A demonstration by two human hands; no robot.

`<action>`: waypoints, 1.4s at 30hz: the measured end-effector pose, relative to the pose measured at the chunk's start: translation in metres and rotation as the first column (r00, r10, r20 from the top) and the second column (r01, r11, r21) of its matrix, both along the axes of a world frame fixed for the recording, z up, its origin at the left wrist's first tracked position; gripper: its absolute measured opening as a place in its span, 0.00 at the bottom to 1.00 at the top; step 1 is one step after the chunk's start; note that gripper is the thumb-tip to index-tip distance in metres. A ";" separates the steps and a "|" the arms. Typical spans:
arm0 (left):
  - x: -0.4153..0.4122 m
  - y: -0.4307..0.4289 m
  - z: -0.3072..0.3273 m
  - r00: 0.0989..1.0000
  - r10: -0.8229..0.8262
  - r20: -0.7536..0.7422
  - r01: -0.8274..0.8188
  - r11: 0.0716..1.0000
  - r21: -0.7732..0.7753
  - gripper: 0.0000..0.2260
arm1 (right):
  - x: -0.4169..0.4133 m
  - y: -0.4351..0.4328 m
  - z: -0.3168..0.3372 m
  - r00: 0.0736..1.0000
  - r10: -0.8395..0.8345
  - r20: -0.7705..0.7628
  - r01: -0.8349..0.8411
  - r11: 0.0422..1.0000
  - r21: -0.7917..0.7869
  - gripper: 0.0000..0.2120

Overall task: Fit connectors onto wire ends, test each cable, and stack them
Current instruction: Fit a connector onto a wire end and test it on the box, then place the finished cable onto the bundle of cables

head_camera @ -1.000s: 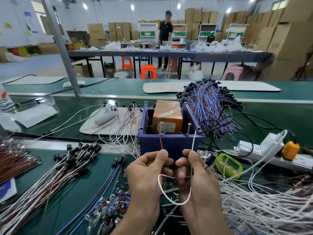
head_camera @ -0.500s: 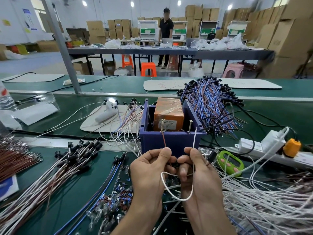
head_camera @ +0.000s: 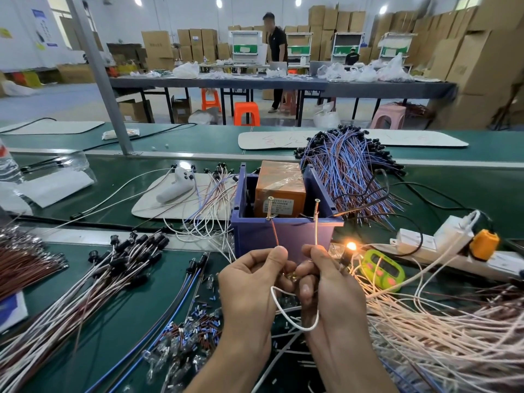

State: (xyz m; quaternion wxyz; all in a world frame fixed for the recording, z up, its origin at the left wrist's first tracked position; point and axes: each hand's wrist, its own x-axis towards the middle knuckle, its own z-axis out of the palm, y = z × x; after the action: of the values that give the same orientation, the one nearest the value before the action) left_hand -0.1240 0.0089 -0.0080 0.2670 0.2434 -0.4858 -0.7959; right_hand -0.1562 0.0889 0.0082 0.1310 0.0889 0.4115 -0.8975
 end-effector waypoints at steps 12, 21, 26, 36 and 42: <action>0.014 0.003 0.003 0.996 -0.021 -0.082 0.015 0.998 -0.062 0.07 | 0.010 0.000 -0.003 0.983 0.060 -0.172 -0.053 0.998 0.045 0.14; 0.019 -0.011 0.019 0.940 -0.329 -0.091 0.328 0.944 -0.019 0.12 | 0.014 0.017 0.019 0.947 0.241 -0.214 -0.181 0.947 0.266 0.19; 0.031 -0.011 0.028 0.847 -0.528 -0.063 0.515 0.844 -0.149 0.15 | 0.026 0.042 0.042 0.913 0.345 -0.216 -0.198 0.840 0.506 0.23; 0.048 0.032 0.041 0.842 -0.540 -0.007 0.539 0.842 -0.037 0.06 | 0.044 0.104 0.051 0.953 0.296 -0.061 -0.257 0.900 0.351 0.07; 0.045 0.051 0.041 0.936 -0.346 0.067 0.332 0.929 0.165 0.04 | 0.015 0.182 0.058 0.997 -0.047 -0.063 0.045 0.999 -0.031 0.27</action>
State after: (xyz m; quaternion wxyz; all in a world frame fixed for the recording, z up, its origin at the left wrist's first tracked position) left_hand -0.0788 0.0596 0.0332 0.0831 0.2127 -0.4710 -0.8521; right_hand -0.1412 0.2706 0.0659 0.0985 0.0680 0.4001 -0.9086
